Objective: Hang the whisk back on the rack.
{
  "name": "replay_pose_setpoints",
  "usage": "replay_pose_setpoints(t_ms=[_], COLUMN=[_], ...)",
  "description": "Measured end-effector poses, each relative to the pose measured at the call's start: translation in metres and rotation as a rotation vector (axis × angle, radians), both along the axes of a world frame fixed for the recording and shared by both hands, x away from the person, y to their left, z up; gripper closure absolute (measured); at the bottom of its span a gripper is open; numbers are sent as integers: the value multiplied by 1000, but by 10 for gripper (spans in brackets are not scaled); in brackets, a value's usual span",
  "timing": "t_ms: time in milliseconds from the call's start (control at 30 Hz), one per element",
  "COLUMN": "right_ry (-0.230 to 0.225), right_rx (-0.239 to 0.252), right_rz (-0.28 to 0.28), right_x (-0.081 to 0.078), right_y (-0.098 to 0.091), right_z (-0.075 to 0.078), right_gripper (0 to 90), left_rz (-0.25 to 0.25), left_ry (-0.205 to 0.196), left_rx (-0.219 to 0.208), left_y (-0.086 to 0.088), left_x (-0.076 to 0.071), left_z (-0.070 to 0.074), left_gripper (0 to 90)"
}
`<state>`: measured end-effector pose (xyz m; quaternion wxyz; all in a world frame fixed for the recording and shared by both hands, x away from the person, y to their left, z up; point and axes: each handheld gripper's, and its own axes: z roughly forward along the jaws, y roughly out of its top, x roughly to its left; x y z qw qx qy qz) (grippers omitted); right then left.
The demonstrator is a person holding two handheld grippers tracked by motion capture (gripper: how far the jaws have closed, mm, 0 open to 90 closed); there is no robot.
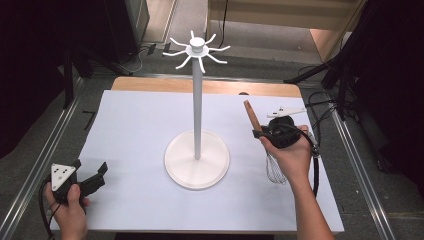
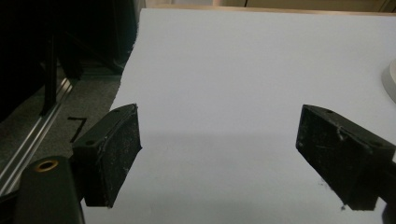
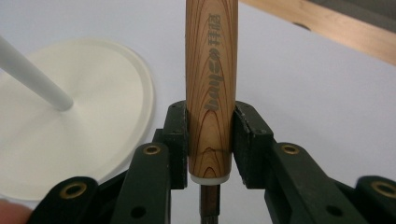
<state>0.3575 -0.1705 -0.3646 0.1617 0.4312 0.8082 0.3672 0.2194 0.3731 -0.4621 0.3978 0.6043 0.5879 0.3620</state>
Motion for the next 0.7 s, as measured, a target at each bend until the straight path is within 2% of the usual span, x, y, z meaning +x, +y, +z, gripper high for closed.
replay_pose_setpoints(t_ms=[233, 467, 533, 700], right_ry=[-87, -149, -146, -174], right_rx=[100, 168, 197, 207], right_rz=[6, 18, 27, 31], right_x=[-12, -21, -22, -27], right_y=[2, 5, 6, 11], right_z=[10, 18, 19, 24], right_gripper=[705, 705, 705, 705], left_rz=[0, -1, 1, 0], left_ry=[-2, -2, -2, -1], left_rx=[-1, -2, -4, -4], left_y=[0, 0, 0, 0], left_x=[0, 0, 0, 0], left_z=[0, 0, 0, 0], left_gripper=[148, 148, 148, 148])
